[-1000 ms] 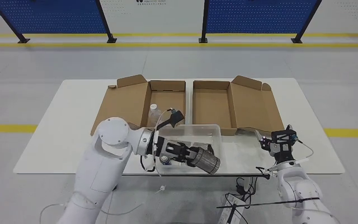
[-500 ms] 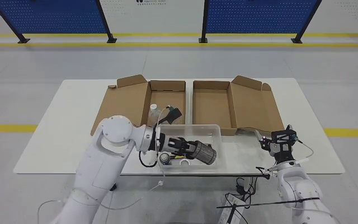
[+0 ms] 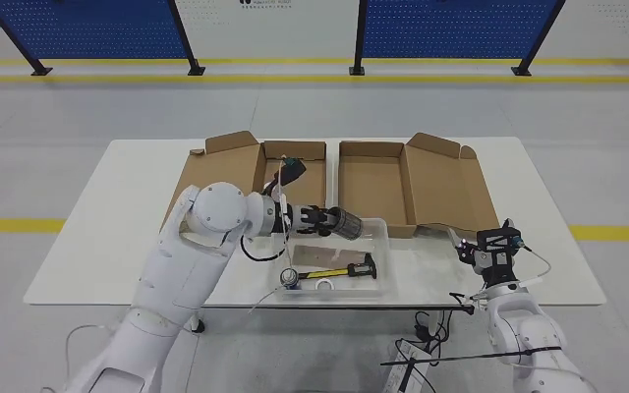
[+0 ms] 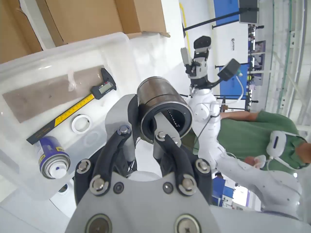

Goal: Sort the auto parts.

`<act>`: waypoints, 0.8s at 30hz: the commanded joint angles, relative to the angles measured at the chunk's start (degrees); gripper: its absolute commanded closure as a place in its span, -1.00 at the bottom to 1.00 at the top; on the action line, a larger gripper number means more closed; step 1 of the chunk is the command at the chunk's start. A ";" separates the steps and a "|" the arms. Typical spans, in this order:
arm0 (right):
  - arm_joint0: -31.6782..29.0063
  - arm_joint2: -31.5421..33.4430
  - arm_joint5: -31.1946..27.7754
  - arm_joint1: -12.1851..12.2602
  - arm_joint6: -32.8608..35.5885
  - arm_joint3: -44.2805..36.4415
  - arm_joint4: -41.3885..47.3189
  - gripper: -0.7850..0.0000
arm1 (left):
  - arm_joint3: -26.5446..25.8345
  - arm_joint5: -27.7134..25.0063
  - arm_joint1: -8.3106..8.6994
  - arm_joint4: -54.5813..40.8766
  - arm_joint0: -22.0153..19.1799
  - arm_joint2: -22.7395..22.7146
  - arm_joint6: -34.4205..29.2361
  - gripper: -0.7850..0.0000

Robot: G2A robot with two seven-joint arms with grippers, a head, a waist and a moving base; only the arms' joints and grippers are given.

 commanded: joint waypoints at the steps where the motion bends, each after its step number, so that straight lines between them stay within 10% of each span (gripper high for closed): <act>1: 0.00 0.00 0.00 0.00 0.00 0.00 0.00 -1.00 | 1.61 1.60 -0.24 0.97 -1.30 1.40 2.15 1.00; 24: 0.00 0.00 0.00 0.00 0.00 0.00 0.00 -1.00 | 16.33 20.15 -3.50 20.84 -17.08 17.08 10.23 1.00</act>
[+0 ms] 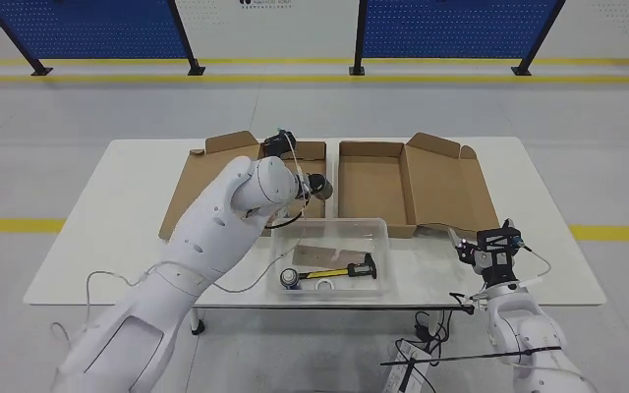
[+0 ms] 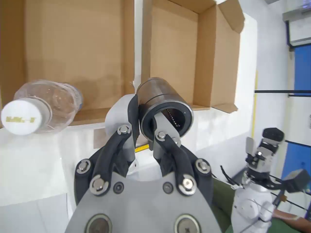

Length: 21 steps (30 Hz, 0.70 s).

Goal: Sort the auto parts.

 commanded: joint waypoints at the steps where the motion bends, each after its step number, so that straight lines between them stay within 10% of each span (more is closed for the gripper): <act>1: 0.00 0.00 0.00 0.00 0.00 0.00 0.00 -1.00 | 1.52 0.65 -0.40 0.43 -1.09 1.12 -0.73 1.00; 21: 0.00 0.00 0.00 0.00 0.00 0.00 0.00 -1.00 | 18.75 -0.45 -5.67 -2.08 -7.53 8.85 -1.33 1.00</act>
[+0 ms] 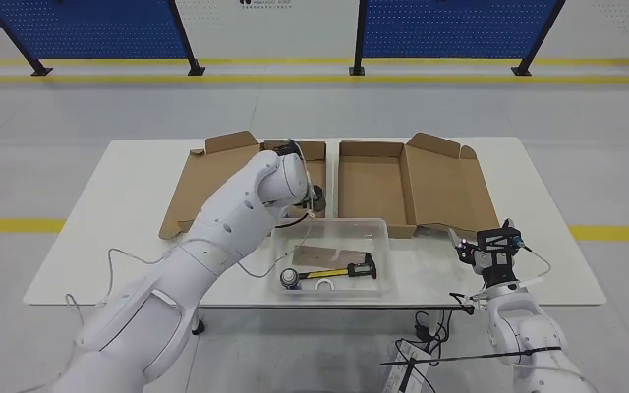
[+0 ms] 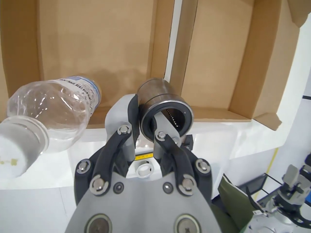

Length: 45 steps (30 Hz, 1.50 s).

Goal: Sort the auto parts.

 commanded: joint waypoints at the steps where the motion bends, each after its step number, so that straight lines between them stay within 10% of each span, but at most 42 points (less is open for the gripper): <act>1: 0.00 0.00 0.00 0.00 0.00 0.00 0.00 -1.00 | 1.57 -0.35 -0.49 -0.38 -0.38 0.47 0.07 1.00; 28: 0.00 0.00 0.00 0.00 0.00 0.00 0.00 -1.00 | 16.19 -3.79 -5.81 -3.16 -2.97 3.39 1.30 1.00; 35: 0.00 0.00 0.00 0.00 0.00 0.00 0.00 -1.00 | 18.48 -4.50 -6.94 -3.10 -3.69 3.74 1.67 0.05; 39: 0.00 0.00 0.00 0.00 0.00 0.00 0.00 -1.00 | 19.49 -4.76 -7.49 -2.98 -4.17 3.76 1.96 -0.95; 45: 0.00 0.00 0.00 0.00 0.00 0.00 0.00 -1.00 | 18.59 -5.31 -8.08 -1.71 -5.03 3.92 2.54 -1.00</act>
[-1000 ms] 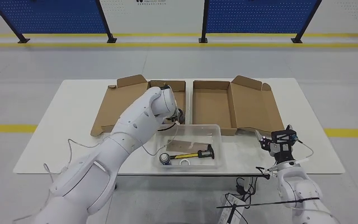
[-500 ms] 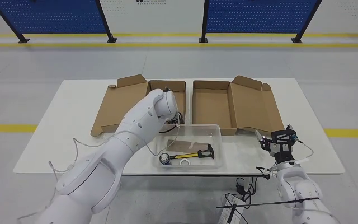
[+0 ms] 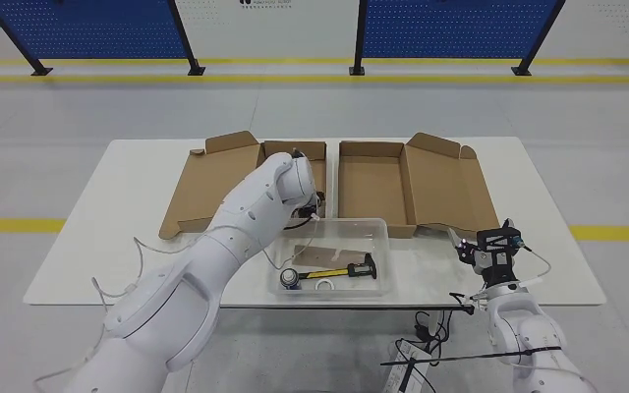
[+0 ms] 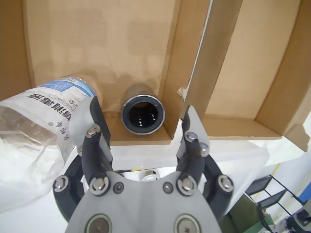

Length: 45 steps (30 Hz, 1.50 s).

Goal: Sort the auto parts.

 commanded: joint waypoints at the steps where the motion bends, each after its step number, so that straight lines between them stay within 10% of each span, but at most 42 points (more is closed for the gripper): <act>1: 0.00 0.00 0.00 0.00 0.00 0.00 0.00 -1.00 | -1.06 -0.53 -0.08 0.57 -0.16 0.03 0.24 -1.00; 16: 0.00 0.00 0.00 0.00 0.00 0.00 0.00 -1.00 | -23.83 -4.03 4.53 11.54 4.34 -5.51 -0.08 -1.00; 32: 0.00 0.00 0.00 0.00 0.00 0.00 0.00 -1.00 | -65.83 -16.82 13.80 35.25 29.86 -16.87 -12.03 -1.00; 45: 0.00 0.00 0.00 0.00 0.00 0.00 0.00 -1.00 | -73.02 -32.71 16.57 27.08 37.71 -23.71 -30.52 -1.00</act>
